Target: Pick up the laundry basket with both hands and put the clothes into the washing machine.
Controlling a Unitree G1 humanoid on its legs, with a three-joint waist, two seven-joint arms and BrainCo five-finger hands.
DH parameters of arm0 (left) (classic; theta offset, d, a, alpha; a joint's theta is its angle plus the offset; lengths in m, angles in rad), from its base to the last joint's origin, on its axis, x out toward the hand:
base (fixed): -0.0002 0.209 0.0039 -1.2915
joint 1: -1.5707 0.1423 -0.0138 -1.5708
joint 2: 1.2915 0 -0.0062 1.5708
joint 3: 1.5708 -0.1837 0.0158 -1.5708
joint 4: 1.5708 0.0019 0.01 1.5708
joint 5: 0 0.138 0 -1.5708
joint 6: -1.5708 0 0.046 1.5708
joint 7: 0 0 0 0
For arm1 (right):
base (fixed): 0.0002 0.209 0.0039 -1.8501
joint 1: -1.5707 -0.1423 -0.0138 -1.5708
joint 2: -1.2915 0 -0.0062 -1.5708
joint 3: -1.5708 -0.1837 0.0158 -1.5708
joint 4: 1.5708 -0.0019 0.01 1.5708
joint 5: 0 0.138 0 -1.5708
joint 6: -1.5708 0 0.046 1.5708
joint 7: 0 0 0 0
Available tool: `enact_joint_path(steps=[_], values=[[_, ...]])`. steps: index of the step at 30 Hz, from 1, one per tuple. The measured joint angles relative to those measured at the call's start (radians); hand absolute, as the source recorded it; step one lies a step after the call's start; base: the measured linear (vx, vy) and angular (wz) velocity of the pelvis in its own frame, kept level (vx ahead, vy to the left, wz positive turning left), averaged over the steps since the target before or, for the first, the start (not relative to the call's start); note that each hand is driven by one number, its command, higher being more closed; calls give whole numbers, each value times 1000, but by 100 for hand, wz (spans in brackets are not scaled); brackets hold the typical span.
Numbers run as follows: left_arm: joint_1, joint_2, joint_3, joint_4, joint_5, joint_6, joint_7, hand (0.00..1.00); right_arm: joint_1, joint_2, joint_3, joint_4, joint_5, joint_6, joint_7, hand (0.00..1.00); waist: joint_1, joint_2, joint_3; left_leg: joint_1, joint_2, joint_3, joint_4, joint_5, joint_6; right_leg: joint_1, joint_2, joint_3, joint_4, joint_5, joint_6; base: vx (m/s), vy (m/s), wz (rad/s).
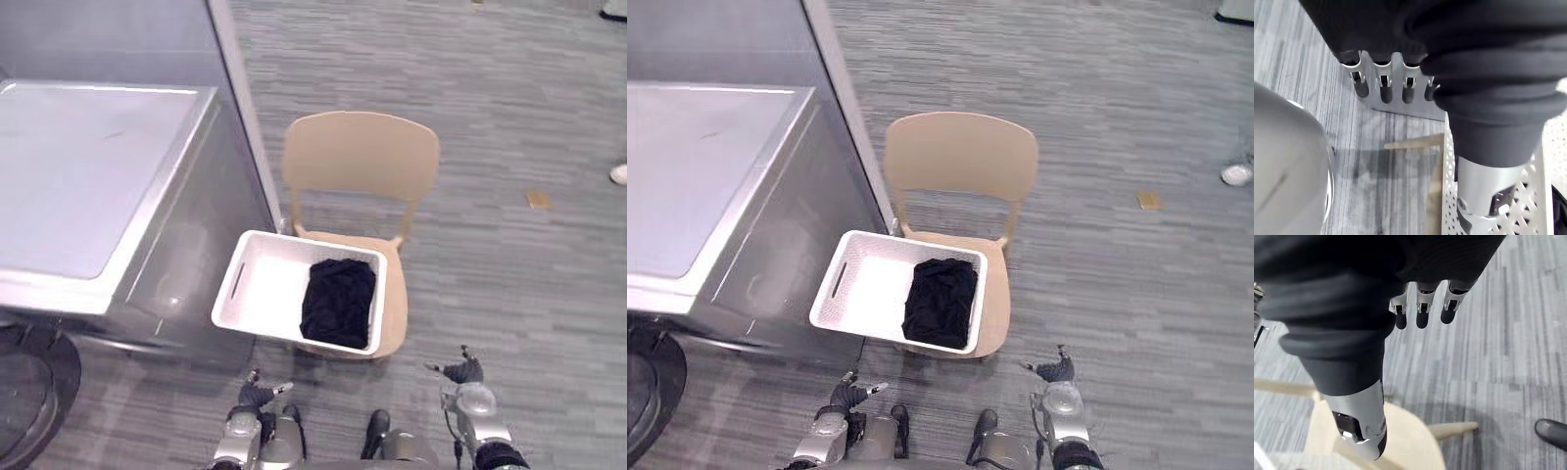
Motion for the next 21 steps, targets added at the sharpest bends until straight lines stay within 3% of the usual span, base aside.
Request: enact_joint_path(steps=[5, 7, 10, 13, 17, 21], values=[[6, 65, -34, 23, 2, 3, 11, 0, 31, 7, 43, -185, -36, 4, 0, 0, -5, -16, -17, -3, -63, -71, -98, 75, 8, 32, -19, -60, -95, 47, 19, -1, 57, 47], [9, 82, -40, 30, 3, 2, 11, 0, 19, -31, 107, -308, -95, -2, 1, 0, -2, -16, -19, -1, -73, -80, -135, 96, 10, 32, -22, -72, -110, 61, 17, -23, 26, 18], [17, 103, -42, 40, 10, 1, 11, 0, -30, -89, 221, -352, -202, -18, 9, 0, -2, -25, -24, 0, -81, -84, -159, 112, 11, 27, -24, -79, -113, 64, 18, -31, 31, 9], [31, 120, -46, 40, 43, -1, 10, 0, -118, -154, 355, -349, -294, -33, 47, 0, 4, -35, -26, -41, -86, -95, -165, 115, 12, -3, -25, -82, -123, 77, 21, -59, 32, 3], [28, 126, -46, 38, 44, -20, 11, 0, -238, -201, 445, -270, -328, -47, 70, 0, 28, -36, -14, -103, -104, -123, -163, 141, 22, -46, -28, -108, -148, 103, 20, -9, 42, 21], [2, 131, -31, 34, 22, -34, 17, 0, -442, -244, 501, -64, -356, -42, 71, 0, 65, -26, 74, -153, -120, -176, -166, 177, 29, -62, -37, -160, -150, 114, 14, -37, 41, 44]])
